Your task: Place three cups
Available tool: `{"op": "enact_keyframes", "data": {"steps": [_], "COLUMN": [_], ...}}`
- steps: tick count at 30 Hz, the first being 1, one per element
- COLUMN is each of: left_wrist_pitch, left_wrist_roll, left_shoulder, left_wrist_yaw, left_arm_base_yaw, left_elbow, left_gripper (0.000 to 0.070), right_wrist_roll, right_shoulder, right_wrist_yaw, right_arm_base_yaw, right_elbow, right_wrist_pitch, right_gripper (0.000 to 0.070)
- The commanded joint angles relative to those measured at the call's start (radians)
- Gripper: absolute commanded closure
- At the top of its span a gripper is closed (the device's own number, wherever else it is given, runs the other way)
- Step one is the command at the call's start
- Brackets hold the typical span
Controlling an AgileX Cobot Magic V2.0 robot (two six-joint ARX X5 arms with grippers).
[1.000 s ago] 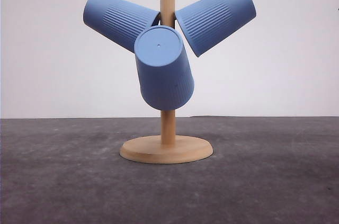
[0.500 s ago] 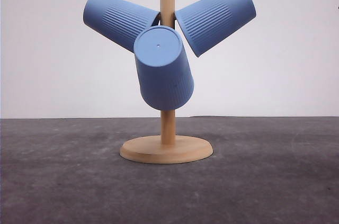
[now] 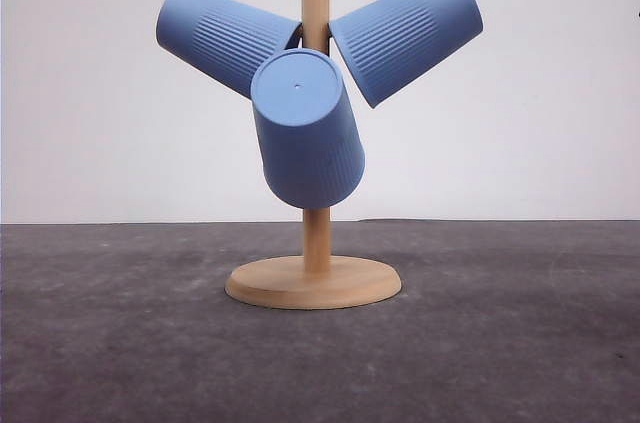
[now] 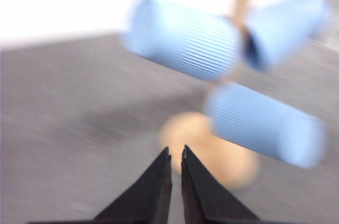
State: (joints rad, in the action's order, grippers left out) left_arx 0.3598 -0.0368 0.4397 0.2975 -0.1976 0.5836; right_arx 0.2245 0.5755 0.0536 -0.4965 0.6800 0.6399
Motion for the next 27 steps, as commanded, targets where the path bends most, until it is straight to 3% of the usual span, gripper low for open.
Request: {"op": "enact_keyframes", "data": {"steps": [1,6,20,27], "left_wrist_pitch": [-0.071,-0.184,-0.339,-0.336], "left_wrist_roll": [-0.067,-0.076,-0.039,-0.030], "left_shoulder": [-0.038,-0.177,-0.427,-0.437], "left_wrist_yaw": [-0.084,-0.193,-0.190,-0.205], "left_arm_base_yaw": [0.013,0.071,0.138,0.180], "left_elbow": [-0.052,-0.224,-0.554,-0.571], "left_gripper": [0.0678,0.0678,0.0678,0.0678], "right_wrist_roll": [-0.008,-0.008,-0.008,-0.008], "right_shoulder": [0.003,0.003,0.003,0.003], "right_wrist_yaw": [0.000,0.000,0.000,0.000], "right_arm_base_yaw": [-0.005,-0.005,-0.005,-0.005], "right_elbow": [0.005,0.005,0.005,0.005], "right_wrist_pitch": [-0.011,-0.011,-0.011,-0.011], "right_gripper": [0.0696,0.0696,0.0696,0.0696]}}
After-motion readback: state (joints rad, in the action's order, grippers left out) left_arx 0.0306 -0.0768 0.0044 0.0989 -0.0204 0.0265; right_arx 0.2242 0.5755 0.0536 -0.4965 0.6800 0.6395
